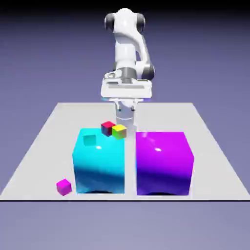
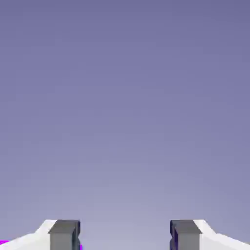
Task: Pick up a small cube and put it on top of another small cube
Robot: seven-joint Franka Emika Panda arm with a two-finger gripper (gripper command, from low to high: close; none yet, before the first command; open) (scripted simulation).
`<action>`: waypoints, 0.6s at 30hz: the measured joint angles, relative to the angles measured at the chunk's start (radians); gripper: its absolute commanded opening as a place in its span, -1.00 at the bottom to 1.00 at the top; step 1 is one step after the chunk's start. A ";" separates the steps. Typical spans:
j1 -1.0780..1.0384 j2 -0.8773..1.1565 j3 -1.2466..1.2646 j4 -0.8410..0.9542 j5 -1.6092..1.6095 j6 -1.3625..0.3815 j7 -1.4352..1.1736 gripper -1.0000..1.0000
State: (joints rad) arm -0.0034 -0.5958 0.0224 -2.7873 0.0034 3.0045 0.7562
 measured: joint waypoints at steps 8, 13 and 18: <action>-0.018 0.285 -0.120 0.258 0.110 -0.273 -0.002 0.00; -0.027 0.466 -0.198 0.418 0.178 -0.442 -0.005 0.00; -0.042 0.648 -0.275 0.578 0.247 -0.610 -0.008 0.00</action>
State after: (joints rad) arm -0.0458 0.0519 -0.2527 -2.2094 0.2502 2.3941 0.7481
